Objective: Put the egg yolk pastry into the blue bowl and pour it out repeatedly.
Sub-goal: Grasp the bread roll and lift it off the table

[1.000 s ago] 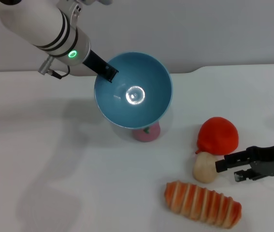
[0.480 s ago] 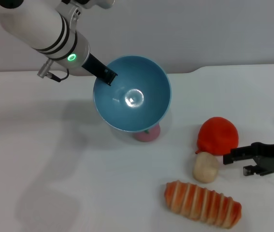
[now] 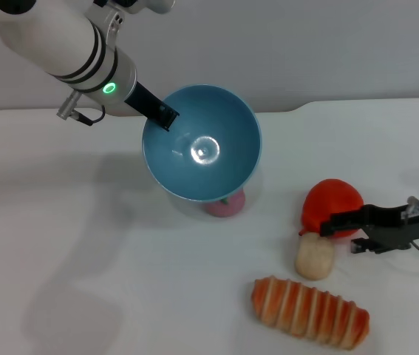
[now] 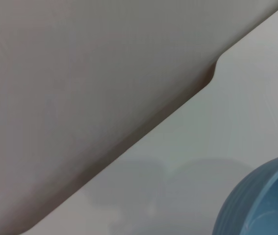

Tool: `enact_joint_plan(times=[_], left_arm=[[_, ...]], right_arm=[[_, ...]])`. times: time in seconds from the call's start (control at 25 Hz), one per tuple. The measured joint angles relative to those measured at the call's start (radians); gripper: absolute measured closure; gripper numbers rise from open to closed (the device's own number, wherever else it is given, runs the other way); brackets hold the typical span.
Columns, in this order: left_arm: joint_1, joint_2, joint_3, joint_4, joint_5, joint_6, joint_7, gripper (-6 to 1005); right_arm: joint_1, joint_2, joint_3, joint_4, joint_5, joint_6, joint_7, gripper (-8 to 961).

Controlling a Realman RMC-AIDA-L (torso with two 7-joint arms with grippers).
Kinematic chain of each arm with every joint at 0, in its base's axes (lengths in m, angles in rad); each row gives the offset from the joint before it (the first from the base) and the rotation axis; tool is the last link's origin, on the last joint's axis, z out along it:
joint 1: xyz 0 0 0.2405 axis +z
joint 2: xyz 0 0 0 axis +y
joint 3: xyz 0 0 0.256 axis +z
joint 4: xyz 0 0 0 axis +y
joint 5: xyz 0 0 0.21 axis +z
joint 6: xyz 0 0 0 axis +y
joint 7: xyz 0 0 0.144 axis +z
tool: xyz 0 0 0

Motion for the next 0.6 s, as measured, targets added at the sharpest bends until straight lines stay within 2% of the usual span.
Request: enact_joint_plan(times=[0.2, 0.6], left_arm=[[0.000, 0.000, 0.001, 0.000, -0.001, 0.002, 0.000, 1000], [0.000, -0.001, 0.002, 0.000, -0.001, 0.006, 0.000, 1000]], right_arm=[[0.020, 0.005, -0.001, 0.072, 0.011, 0.055, -0.001, 166], [0.012, 0.009, 0.000, 0.082, 0.012, 0.106, 0.004, 167]])
